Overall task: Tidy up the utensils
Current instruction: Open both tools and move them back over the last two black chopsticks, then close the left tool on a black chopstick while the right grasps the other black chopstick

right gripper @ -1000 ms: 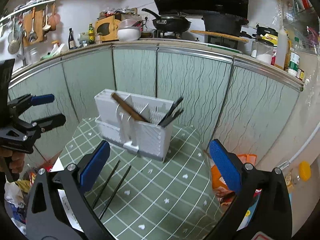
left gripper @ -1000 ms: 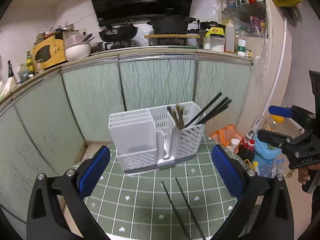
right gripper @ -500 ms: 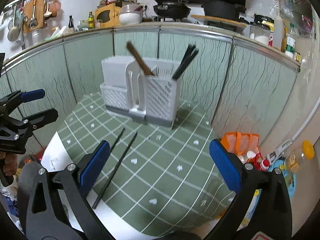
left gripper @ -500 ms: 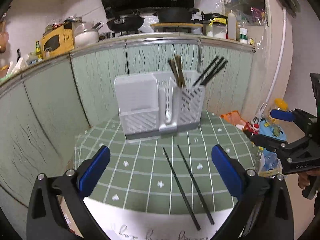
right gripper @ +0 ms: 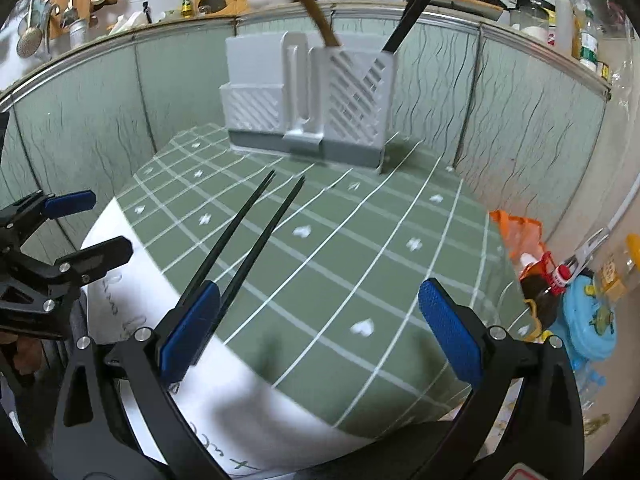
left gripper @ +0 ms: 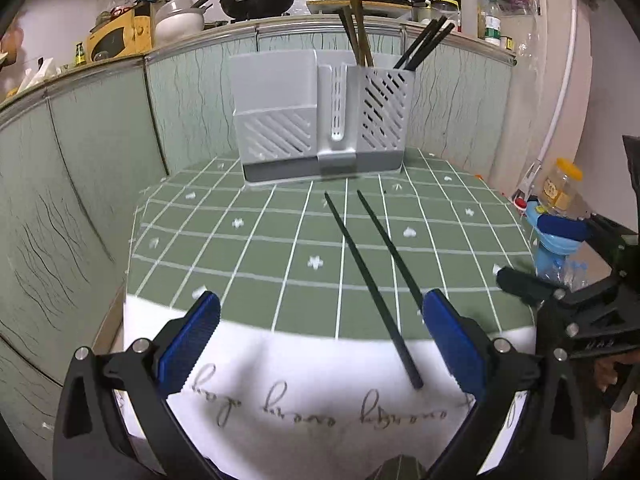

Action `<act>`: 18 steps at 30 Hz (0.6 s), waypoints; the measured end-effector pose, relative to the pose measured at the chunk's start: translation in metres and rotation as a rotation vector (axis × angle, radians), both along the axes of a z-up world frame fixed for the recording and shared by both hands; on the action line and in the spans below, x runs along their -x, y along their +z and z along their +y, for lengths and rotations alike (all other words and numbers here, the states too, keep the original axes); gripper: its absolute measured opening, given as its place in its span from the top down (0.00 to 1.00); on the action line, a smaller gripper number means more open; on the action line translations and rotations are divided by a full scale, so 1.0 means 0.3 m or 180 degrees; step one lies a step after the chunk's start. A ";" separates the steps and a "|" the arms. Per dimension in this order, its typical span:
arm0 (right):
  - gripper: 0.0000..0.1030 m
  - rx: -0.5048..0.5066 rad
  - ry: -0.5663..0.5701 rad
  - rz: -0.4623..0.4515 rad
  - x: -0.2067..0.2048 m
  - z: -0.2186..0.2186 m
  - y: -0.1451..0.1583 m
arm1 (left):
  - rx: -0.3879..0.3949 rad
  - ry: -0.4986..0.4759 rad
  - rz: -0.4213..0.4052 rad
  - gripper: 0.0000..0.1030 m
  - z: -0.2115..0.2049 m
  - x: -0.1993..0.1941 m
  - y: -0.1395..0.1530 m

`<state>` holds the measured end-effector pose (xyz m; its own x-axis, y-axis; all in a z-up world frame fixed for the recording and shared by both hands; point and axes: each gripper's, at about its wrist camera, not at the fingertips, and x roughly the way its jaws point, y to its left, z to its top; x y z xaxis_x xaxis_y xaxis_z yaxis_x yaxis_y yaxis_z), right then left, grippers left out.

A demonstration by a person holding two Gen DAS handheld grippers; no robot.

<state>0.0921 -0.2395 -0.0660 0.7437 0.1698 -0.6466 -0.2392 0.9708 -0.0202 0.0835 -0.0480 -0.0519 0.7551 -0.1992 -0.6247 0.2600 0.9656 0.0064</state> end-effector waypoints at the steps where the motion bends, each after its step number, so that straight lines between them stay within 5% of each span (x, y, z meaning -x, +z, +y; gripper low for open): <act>1: 0.07 -0.0018 0.0010 0.0020 0.007 0.008 -0.019 | 0.0023 0.0000 0.0005 0.04 0.006 0.008 -0.013; 11: 0.10 -0.0017 0.0056 0.0039 0.043 0.103 -0.091 | 0.0020 0.0056 0.0063 0.04 0.067 0.055 -0.073; 18: 0.33 0.0093 0.0032 0.0086 0.038 0.188 -0.141 | 0.0009 0.0113 0.0067 0.04 0.116 0.077 -0.074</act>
<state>0.0807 -0.1832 -0.1083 0.7243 0.1579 -0.6712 -0.2497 0.9674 -0.0420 0.0605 -0.0134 -0.0742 0.7483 -0.1745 -0.6400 0.2258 0.9742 -0.0016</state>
